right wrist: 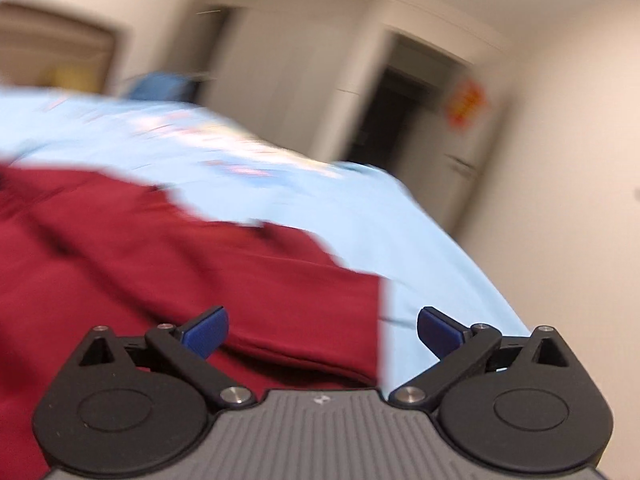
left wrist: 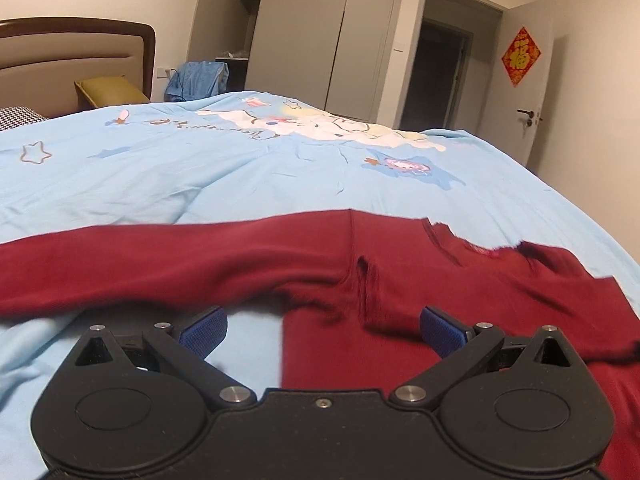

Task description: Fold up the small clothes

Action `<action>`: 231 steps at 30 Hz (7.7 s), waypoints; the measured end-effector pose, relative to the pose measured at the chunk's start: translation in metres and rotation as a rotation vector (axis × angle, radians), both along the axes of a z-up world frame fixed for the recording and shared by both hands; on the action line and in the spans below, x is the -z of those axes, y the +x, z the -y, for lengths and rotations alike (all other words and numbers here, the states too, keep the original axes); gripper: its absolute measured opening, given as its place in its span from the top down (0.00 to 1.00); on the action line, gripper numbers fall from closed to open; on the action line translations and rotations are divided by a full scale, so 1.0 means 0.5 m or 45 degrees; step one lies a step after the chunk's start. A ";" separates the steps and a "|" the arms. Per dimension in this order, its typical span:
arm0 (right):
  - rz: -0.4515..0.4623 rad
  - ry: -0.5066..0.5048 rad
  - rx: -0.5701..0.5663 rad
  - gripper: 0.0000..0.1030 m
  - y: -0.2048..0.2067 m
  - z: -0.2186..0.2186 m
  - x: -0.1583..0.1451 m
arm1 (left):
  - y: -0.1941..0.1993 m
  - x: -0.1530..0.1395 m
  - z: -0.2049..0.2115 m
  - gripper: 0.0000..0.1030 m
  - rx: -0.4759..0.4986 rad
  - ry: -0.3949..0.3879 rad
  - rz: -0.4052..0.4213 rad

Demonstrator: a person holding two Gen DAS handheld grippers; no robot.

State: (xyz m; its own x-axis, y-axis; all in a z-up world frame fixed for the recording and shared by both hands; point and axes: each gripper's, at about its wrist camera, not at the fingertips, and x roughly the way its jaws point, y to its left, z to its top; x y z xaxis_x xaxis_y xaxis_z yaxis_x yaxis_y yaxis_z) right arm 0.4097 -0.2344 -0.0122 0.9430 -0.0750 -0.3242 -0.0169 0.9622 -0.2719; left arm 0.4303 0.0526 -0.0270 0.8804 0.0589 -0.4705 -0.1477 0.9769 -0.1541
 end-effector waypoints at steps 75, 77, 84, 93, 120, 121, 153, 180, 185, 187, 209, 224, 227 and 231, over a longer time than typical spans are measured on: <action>-0.127 0.135 -0.221 0.00 -0.183 -0.033 0.016 | -0.170 -0.012 -0.337 0.01 -0.421 -0.259 -0.148; -0.120 0.114 -0.263 0.00 -0.195 -0.057 0.020 | -0.187 -0.004 -0.393 0.01 -0.504 -0.341 -0.127; -0.107 0.017 -0.319 0.00 -0.215 -0.103 0.033 | -0.196 0.012 -0.477 0.05 -0.697 -0.538 0.028; -0.147 0.035 -0.309 0.00 -0.223 -0.093 0.052 | -0.178 0.013 -0.499 0.85 -1.057 -0.522 0.112; -0.131 0.227 -0.244 0.00 -0.247 -0.026 0.038 | 0.066 -0.233 0.109 0.95 0.041 0.256 0.475; -0.136 0.232 -0.235 0.00 -0.251 -0.018 0.038 | 0.070 -0.219 0.139 0.96 0.078 0.263 0.464; -0.206 0.355 -0.090 0.00 -0.292 0.043 0.092 | 0.108 0.026 0.310 0.19 0.677 0.182 0.064; -0.054 0.282 -0.186 0.00 0.001 -0.057 -0.008 | 0.167 0.040 -0.216 0.11 -0.077 -0.077 -0.060; -0.077 0.234 -0.184 0.00 0.084 -0.101 0.014 | 0.229 0.049 -0.232 0.27 -0.059 -0.252 -0.062; -0.122 0.200 -0.168 0.00 0.099 -0.111 0.033 | 0.246 0.049 -0.225 0.38 -0.026 -0.243 -0.077; -0.170 0.206 -0.171 0.00 0.100 -0.108 0.076 | 0.124 0.024 -0.160 0.20 0.102 0.013 0.013; -0.166 0.204 -0.171 0.00 0.098 -0.109 0.077 | 0.065 0.096 -0.038 0.05 0.278 0.274 -0.134; -0.164 0.204 -0.170 0.00 0.097 -0.109 0.077 | 0.063 0.097 -0.033 0.03 0.254 0.316 -0.135; -0.164 0.205 -0.171 0.00 0.097 -0.109 0.077 | 0.068 0.087 -0.035 0.07 0.125 0.374 -0.085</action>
State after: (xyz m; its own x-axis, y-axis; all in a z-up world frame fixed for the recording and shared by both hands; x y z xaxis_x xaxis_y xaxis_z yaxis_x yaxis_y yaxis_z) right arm 0.4582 -0.1797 -0.0508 0.8910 0.1104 -0.4404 -0.1720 0.9798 -0.1023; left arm 0.4641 0.0703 -0.0704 0.8563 0.1168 -0.5031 -0.0505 0.9883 0.1437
